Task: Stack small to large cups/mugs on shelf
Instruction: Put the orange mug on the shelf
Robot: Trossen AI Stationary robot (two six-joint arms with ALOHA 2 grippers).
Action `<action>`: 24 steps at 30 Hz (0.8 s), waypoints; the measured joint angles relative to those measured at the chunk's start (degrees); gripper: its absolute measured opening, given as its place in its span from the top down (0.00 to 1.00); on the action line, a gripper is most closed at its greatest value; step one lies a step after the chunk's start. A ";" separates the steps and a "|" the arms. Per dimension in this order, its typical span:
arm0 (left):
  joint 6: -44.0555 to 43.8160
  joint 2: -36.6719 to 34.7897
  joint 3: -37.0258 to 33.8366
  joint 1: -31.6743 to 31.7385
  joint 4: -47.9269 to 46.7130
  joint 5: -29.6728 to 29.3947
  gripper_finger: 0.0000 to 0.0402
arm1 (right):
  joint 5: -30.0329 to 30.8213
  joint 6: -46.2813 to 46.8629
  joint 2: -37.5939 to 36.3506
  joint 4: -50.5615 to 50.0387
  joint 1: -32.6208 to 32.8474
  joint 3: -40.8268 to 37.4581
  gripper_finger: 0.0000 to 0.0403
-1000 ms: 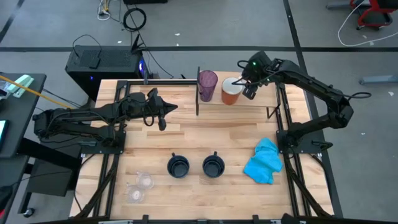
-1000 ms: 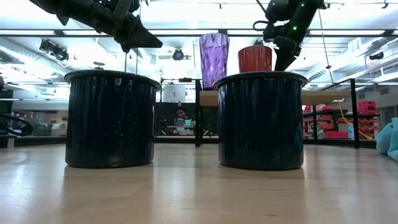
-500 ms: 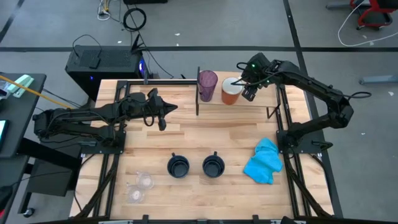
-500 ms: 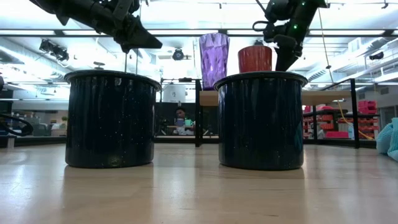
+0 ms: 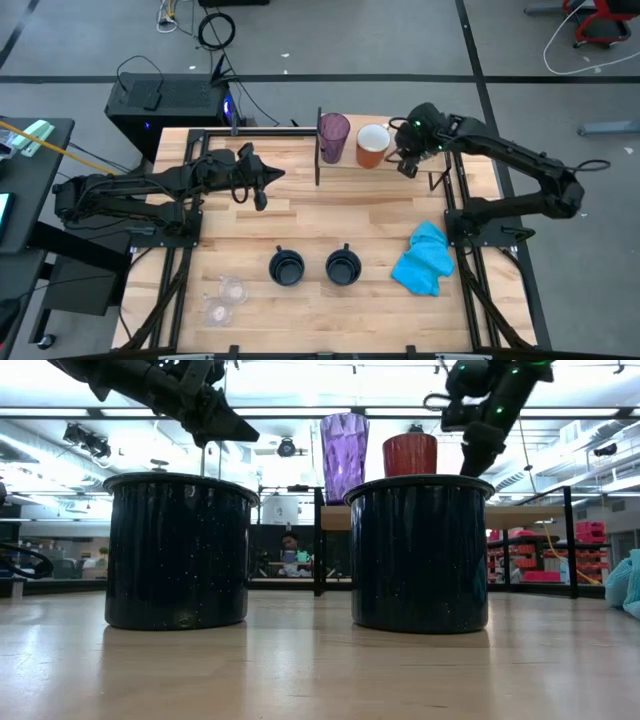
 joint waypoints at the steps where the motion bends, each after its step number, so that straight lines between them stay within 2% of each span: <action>1: -0.08 0.00 0.00 0.02 0.00 -0.02 0.95 | -1.88 -0.78 -1.29 1.67 0.00 -1.14 0.68; 5: -0.26 0.00 0.00 0.02 0.14 0.00 0.97 | -6.79 -2.48 -5.73 6.97 -0.02 -5.66 0.68; 10: -0.41 0.00 0.00 0.01 0.16 0.00 0.97 | -7.82 -3.13 -8.35 10.23 -0.04 -10.27 0.61; 17: -0.41 0.00 0.00 0.02 0.90 -0.02 0.95 | -7.83 -3.62 -6.33 15.93 -0.04 -12.07 0.50; 24: -0.37 0.00 0.00 0.02 0.90 0.00 0.97 | -8.87 -5.00 -4.47 16.86 -0.04 -11.58 0.52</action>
